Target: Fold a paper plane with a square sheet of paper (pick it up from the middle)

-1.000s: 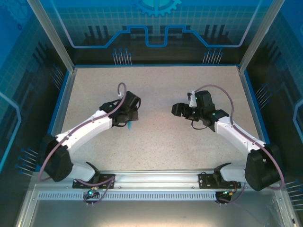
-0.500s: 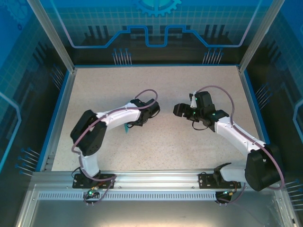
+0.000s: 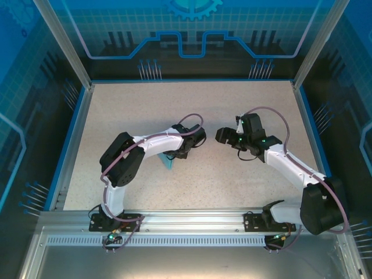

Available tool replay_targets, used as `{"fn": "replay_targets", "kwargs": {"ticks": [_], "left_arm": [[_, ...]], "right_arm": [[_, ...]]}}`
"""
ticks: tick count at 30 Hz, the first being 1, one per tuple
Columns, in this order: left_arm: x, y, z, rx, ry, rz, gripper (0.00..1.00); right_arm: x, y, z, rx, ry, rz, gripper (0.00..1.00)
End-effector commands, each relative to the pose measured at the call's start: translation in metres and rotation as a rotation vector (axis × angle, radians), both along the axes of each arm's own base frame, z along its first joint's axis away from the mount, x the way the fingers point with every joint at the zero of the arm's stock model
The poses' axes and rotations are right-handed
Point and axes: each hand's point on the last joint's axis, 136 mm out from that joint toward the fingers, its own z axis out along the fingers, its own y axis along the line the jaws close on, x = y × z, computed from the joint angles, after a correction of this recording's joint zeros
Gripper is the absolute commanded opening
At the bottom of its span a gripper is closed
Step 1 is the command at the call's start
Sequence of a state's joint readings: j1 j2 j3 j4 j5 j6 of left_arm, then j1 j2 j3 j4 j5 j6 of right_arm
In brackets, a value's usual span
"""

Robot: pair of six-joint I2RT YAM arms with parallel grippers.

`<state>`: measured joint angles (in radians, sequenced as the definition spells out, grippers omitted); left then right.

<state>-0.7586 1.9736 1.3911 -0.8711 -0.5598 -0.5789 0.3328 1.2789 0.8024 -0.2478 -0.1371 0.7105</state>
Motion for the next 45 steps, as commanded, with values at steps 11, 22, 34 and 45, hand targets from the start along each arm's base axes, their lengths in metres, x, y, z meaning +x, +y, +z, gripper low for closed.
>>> {"fn": "replay_targets", "kwargs": {"ticks": [11, 22, 34, 45], "left_arm": [[0.001, -0.028, 0.089, -0.546, -0.160, -0.002, 0.74], [-0.018, 0.078, 0.057, -0.732, -0.216, 0.364, 0.90], [-0.033, 0.112, 0.030, -0.893, -0.195, 0.520, 0.96], [-0.029, 0.104, 0.026, -0.997, -0.160, 0.515, 0.98]], "right_arm": [[-0.014, 0.026, -0.008, -0.193, -0.016, 0.149, 0.78], [-0.044, 0.195, -0.026, -0.366, -0.076, 0.580, 0.72], [-0.040, 0.237, -0.073, -0.351, 0.037, 0.587, 0.47], [-0.023, 0.243, -0.086, -0.219, 0.075, 0.584, 0.29]]}}
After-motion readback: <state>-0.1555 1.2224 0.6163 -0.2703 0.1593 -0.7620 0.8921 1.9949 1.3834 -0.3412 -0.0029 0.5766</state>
